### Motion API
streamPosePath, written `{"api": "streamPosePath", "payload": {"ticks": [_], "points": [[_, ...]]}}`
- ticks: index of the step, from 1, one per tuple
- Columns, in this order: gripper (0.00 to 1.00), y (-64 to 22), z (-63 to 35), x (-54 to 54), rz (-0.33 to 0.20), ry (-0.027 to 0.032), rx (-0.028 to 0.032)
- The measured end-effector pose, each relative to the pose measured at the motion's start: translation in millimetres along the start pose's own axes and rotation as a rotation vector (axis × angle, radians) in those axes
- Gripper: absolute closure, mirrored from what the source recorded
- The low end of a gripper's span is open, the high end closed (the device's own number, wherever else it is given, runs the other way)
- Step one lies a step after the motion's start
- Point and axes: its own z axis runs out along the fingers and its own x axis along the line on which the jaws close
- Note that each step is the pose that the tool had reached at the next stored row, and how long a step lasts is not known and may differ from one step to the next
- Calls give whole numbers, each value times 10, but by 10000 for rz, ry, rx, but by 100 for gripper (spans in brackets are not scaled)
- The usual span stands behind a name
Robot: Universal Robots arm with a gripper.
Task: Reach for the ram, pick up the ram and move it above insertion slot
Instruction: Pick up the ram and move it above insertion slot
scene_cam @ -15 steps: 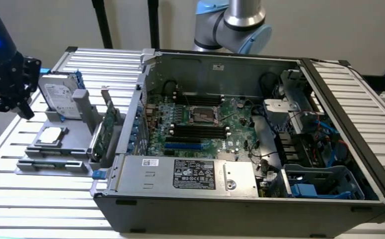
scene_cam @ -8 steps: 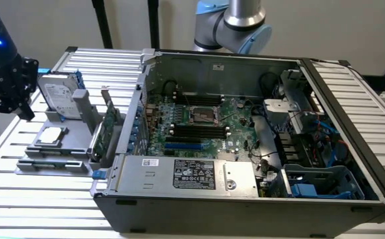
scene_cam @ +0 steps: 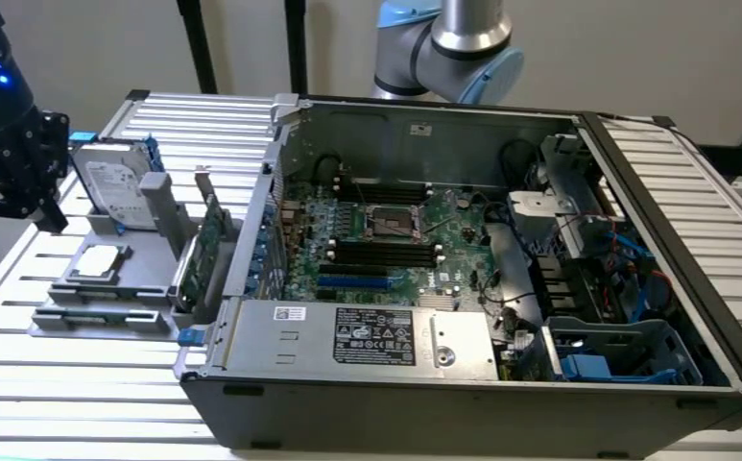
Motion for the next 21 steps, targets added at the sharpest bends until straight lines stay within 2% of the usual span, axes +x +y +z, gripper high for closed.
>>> {"api": "streamPosePath", "payload": {"ticks": [4,5,6,7,10,11,21], "points": [[88,0,0,0,-1,-2,0],[76,1,1,0,-1,-3,1],[76,1,3,1,0,-2,0],[70,1,7,1,0,-3,1],[64,-2,42,2,-1,-1,-1],[58,-2,60,2,-1,-2,0],[58,-9,242,17,-1,-3,1]]}}
